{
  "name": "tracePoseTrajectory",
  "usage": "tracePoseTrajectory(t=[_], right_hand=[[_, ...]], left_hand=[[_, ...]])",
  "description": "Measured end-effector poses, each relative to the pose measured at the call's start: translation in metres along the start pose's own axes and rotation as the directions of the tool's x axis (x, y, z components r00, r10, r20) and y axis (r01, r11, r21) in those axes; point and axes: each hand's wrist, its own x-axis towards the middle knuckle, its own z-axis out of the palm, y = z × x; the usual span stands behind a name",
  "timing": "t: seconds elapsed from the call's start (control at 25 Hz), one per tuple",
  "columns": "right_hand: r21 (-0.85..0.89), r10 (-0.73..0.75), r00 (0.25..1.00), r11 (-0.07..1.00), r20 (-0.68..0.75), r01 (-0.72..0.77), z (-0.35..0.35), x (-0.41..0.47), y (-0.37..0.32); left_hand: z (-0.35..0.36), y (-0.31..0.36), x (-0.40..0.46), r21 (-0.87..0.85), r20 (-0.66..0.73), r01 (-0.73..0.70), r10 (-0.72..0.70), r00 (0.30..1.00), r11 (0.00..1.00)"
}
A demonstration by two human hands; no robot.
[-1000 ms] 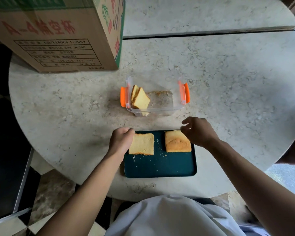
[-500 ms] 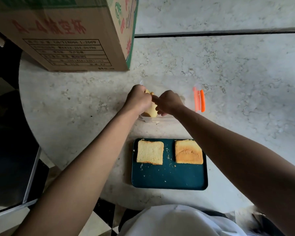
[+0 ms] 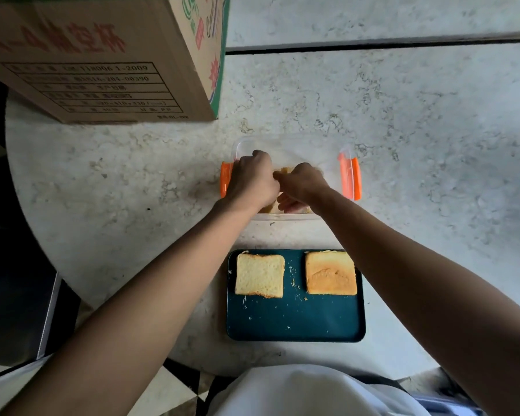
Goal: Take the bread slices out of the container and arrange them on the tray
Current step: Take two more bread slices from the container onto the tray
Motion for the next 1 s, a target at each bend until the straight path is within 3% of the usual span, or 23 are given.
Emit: tracePoseTrajectory(t=[0.2, 0.32, 0.56, 0.72, 0.84, 0.92, 1.0], right_hand=[[-0.030, 0.000, 0.999, 1.000, -0.044, -0.002, -0.014, -0.001, 0.011], [-0.079, -0.037, 0.997, 0.996, -0.061, 0.032, -0.013, -0.002, 0.013], [-0.063, -0.139, 0.980, 0.989, -0.142, 0.131, -0.028, -0.021, 0.010], [-0.220, -0.330, 0.899, 0.936, -0.287, 0.273, -0.056, -0.062, 0.014], [-0.141, -0.449, 0.844, 0.894, -0.293, 0.426, -0.074, -0.103, 0.030], [0.095, -0.456, 0.852, 0.865, -0.257, 0.492, -0.077, -0.134, 0.053], [0.283, -0.421, 0.883, 0.838, -0.209, 0.467, -0.070, -0.156, 0.087]], left_hand=[[0.020, 0.005, 0.005, 0.340, -0.088, -0.144, 0.184, 0.979, 0.930], [0.025, 0.004, 0.007, 0.362, -0.098, -0.175, 0.224, 0.970, 0.916], [0.014, -0.001, 0.004, -0.042, -0.149, -0.094, 0.086, 0.985, 0.995], [-0.015, -0.010, -0.024, -0.379, -0.291, -0.122, 0.007, 0.957, 0.917], [-0.034, -0.027, -0.063, -0.619, -0.281, -0.139, -0.053, 0.958, 0.773], [-0.037, -0.046, -0.097, -0.778, -0.243, -0.153, -0.068, 0.968, 0.610], [-0.026, -0.067, -0.130, -0.887, -0.166, -0.114, -0.080, 0.983, 0.448]])
